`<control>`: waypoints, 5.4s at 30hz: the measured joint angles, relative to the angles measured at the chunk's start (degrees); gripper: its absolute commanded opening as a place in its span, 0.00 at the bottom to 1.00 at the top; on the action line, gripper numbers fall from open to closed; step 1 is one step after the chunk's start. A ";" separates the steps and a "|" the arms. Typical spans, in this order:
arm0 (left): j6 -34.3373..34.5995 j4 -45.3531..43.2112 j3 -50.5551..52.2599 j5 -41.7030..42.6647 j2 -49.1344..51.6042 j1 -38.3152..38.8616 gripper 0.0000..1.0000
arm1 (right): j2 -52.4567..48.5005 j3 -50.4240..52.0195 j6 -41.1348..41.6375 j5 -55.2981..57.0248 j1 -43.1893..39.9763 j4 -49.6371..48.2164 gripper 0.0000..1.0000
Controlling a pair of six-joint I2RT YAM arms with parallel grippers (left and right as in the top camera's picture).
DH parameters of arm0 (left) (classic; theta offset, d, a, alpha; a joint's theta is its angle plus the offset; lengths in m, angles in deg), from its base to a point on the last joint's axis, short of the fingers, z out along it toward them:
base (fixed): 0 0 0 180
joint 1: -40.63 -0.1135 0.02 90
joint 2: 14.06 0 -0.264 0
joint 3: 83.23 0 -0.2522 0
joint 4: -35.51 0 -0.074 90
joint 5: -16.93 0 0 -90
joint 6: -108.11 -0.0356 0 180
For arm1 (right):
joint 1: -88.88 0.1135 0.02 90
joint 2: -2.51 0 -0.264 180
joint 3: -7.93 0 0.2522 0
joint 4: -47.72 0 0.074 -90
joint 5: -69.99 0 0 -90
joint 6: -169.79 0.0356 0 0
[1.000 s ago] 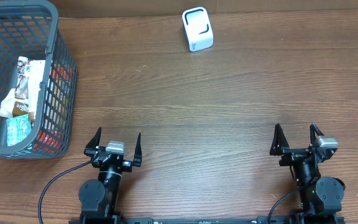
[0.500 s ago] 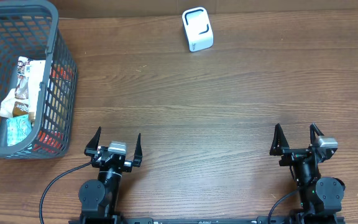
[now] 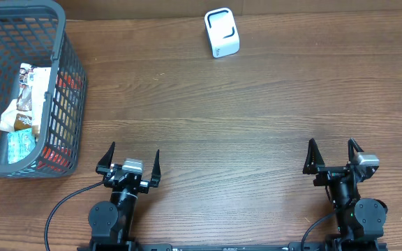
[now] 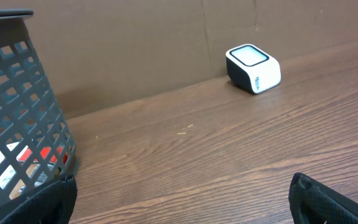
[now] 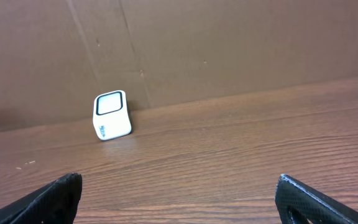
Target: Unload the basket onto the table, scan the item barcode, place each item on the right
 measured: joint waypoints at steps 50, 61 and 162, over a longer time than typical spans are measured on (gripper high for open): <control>8.83 -0.44 -11.85 -0.17 19.76 0.00 1.00 | 0.00 -0.96 -0.09 0.00 0.00 1.44 1.00; 8.85 0.90 -29.00 1.46 37.73 0.00 1.00 | 0.00 -3.69 -1.51 1.64 0.00 4.24 1.00; -0.94 64.98 -105.46 15.74 124.04 -41.94 0.04 | 0.00 -4.57 -1.70 3.28 0.00 14.14 1.00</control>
